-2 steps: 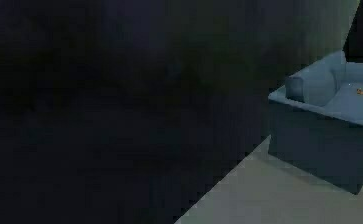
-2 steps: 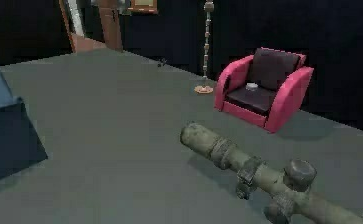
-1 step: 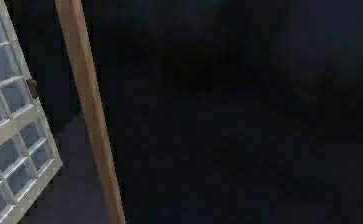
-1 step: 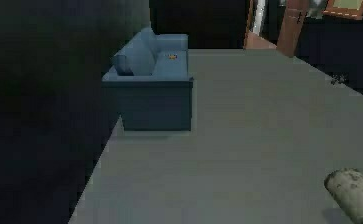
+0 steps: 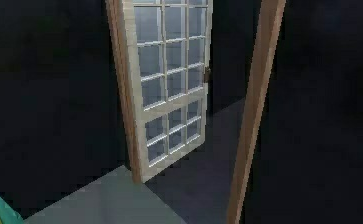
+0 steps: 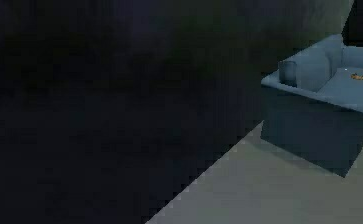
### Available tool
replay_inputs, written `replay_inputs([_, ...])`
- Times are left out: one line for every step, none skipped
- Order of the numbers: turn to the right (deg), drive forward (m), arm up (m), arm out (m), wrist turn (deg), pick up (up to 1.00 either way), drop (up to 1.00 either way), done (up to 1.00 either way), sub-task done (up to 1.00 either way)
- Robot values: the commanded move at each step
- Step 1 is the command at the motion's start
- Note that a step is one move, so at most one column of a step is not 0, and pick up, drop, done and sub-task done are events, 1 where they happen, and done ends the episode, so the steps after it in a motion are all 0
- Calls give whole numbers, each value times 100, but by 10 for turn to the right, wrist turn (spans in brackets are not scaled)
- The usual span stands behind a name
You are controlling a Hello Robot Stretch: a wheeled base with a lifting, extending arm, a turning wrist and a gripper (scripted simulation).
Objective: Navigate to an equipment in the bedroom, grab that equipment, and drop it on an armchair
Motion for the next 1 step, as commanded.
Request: replay_inputs([-180,0,0,0,0,0,0,0,0])
